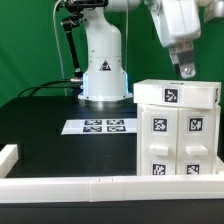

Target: Assemble cabinet

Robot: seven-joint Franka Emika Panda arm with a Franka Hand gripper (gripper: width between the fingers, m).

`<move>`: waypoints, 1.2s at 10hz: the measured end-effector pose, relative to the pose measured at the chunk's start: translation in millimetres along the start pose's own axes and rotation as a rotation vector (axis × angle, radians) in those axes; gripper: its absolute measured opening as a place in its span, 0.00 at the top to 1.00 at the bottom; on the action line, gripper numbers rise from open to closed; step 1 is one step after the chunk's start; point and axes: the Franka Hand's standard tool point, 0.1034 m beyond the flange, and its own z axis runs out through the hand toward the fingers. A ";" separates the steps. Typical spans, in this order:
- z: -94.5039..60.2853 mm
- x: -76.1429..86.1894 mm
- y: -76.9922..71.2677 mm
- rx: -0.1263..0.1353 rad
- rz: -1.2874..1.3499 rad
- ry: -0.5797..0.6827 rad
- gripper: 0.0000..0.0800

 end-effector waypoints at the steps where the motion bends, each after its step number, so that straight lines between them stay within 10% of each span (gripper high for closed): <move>1: -4.8 -2.6 -3.9 0.009 -0.004 -0.004 0.00; 6: -2.2 -2.7 -4.8 0.005 -0.259 0.000 0.00; 12: -1.0 -8.1 0.7 -0.118 -1.032 -0.032 0.00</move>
Offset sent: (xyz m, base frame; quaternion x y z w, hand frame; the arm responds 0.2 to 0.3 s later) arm 0.0000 0.0000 0.0000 0.0000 0.0000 0.0000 1.0000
